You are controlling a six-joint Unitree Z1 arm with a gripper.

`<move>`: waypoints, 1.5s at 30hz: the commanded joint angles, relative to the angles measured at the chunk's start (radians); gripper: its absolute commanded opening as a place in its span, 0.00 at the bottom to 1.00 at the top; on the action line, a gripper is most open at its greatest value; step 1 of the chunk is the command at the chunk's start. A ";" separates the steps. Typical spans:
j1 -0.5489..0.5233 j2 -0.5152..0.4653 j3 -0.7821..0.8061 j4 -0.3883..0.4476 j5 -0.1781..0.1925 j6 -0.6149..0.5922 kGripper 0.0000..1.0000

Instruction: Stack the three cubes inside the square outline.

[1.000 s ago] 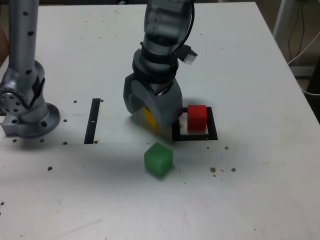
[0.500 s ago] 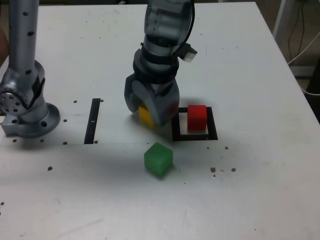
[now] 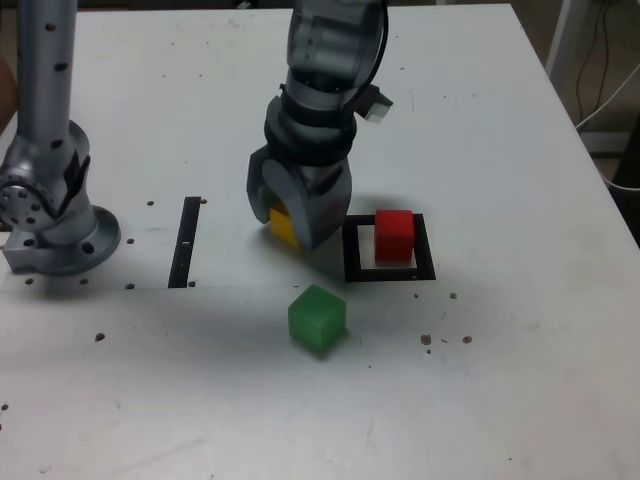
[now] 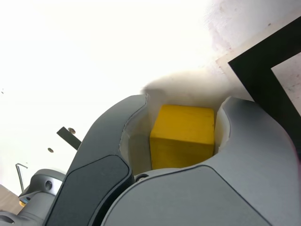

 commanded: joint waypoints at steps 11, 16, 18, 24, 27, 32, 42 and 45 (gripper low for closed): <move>-0.002 -0.049 -0.119 0.146 -0.006 -0.048 0.38; -0.002 -0.049 -0.233 0.244 -0.027 -0.091 0.38; -0.002 -0.047 -0.276 0.281 -0.031 -0.118 0.38; -0.002 -0.025 -0.398 0.378 -0.052 -0.222 0.38; -0.002 -0.003 -0.449 0.402 -0.079 -0.278 0.38; -0.002 0.038 -0.507 0.410 -0.119 -0.384 0.38; -0.002 0.111 -0.586 0.407 -0.146 -0.521 0.38; -0.002 0.126 -0.602 0.408 -0.149 -0.524 0.38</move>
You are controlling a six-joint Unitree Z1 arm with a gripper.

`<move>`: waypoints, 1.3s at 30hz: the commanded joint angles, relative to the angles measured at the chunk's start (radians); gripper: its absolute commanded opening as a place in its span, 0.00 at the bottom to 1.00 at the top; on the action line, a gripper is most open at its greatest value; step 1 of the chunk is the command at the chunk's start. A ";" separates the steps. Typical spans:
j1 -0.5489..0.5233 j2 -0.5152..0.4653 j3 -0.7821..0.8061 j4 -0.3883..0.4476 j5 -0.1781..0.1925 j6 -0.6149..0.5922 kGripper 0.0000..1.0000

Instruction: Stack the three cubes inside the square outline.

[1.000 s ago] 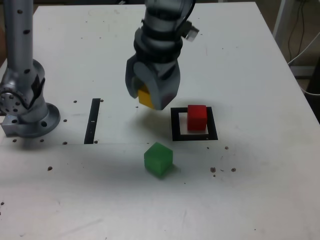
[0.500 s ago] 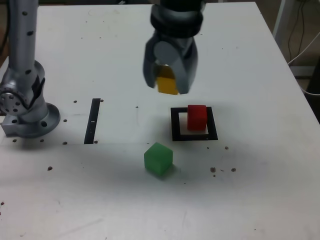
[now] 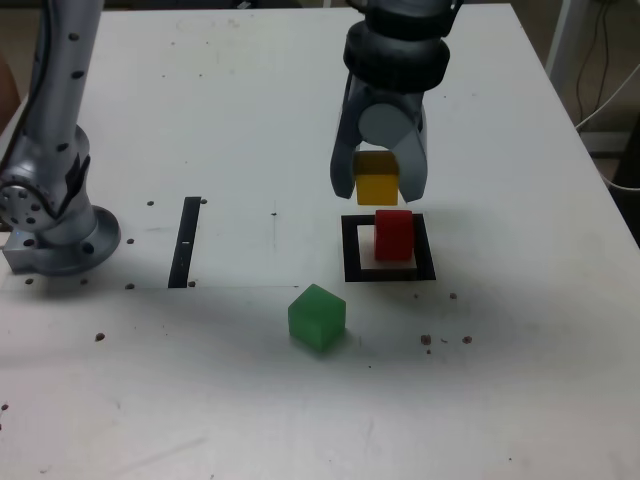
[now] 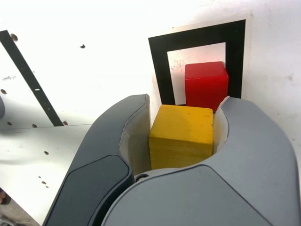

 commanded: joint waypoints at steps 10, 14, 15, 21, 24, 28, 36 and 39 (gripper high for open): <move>-0.001 0.058 -0.037 -0.001 -0.007 -0.001 0.39; -0.001 0.071 -0.044 -0.001 -0.008 0.005 0.39; -0.001 0.074 -0.046 -0.001 -0.009 0.007 0.39; -0.001 0.090 -0.049 -0.004 -0.009 0.010 0.39; -0.001 0.099 -0.052 -0.005 -0.010 0.010 0.39; -0.001 0.110 -0.054 -0.007 -0.009 0.011 0.39; -0.001 0.120 -0.052 -0.013 -0.008 0.015 0.41; -0.001 0.120 -0.050 -0.015 -0.008 0.020 0.55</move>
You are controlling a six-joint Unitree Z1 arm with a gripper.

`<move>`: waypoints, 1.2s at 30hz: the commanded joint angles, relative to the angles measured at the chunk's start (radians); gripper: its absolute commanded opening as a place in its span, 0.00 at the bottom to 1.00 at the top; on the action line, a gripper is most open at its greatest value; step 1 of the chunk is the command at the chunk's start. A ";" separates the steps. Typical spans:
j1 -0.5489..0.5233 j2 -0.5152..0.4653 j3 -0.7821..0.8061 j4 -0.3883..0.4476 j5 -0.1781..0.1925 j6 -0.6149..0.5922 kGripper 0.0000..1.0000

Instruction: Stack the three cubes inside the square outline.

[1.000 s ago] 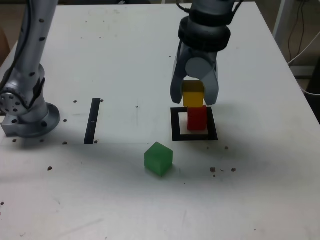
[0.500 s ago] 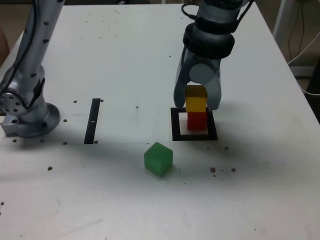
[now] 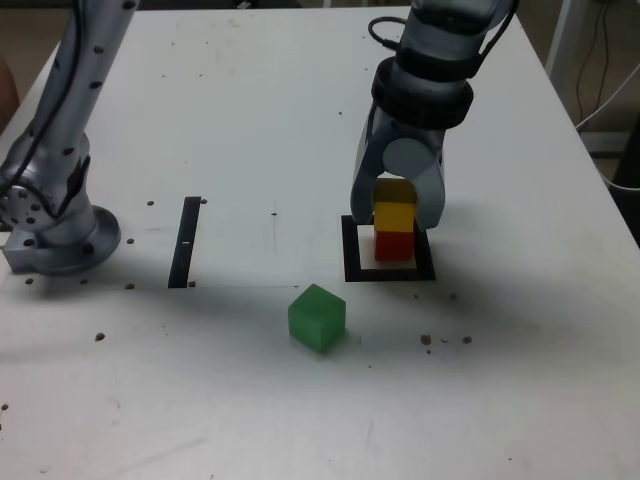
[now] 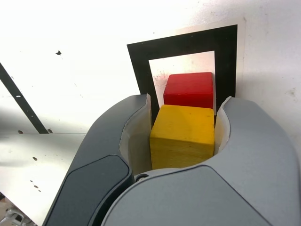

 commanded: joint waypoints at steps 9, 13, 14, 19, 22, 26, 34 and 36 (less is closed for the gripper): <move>-0.001 0.004 0.012 -0.008 -0.003 0.013 0.84; 0.000 0.002 0.019 -0.008 -0.003 0.014 0.84; 0.001 0.001 0.019 -0.008 -0.003 0.014 0.84; 0.002 -0.015 0.017 -0.008 0.007 0.014 0.91; 0.002 -0.038 0.019 -0.008 0.017 0.013 0.97; 0.002 -0.083 0.029 0.000 0.029 0.010 0.99; 0.001 -0.187 0.107 0.007 0.029 0.004 0.99; -0.003 -0.207 0.129 0.007 0.027 0.003 0.99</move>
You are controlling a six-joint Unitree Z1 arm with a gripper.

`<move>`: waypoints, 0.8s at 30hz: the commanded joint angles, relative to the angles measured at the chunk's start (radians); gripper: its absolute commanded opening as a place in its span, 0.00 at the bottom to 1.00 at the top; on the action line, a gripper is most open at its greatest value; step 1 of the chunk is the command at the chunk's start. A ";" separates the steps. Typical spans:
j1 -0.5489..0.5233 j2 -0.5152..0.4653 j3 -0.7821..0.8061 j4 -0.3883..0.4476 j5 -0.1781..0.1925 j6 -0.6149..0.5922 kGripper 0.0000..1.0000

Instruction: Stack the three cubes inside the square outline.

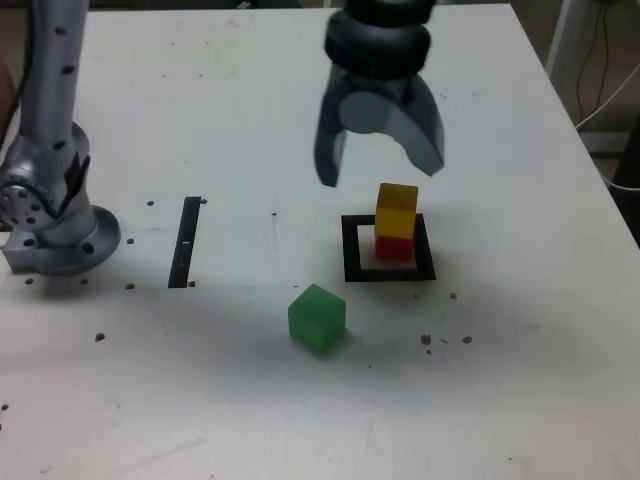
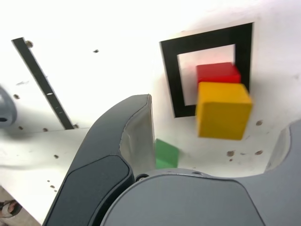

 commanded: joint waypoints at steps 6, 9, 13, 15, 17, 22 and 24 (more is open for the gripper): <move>-0.038 -0.064 0.073 0.000 -0.012 -0.018 0.99; -0.074 -0.083 0.100 -0.002 -0.021 -0.036 0.99; -0.145 -0.103 0.145 -0.014 -0.035 -0.078 0.99; -0.181 -0.109 0.167 -0.024 -0.042 -0.100 0.99; -0.216 -0.113 0.186 -0.036 -0.050 -0.121 0.99; -0.291 -0.115 0.213 -0.061 -0.070 -0.164 0.99; -0.316 -0.112 0.214 -0.067 -0.076 -0.178 0.99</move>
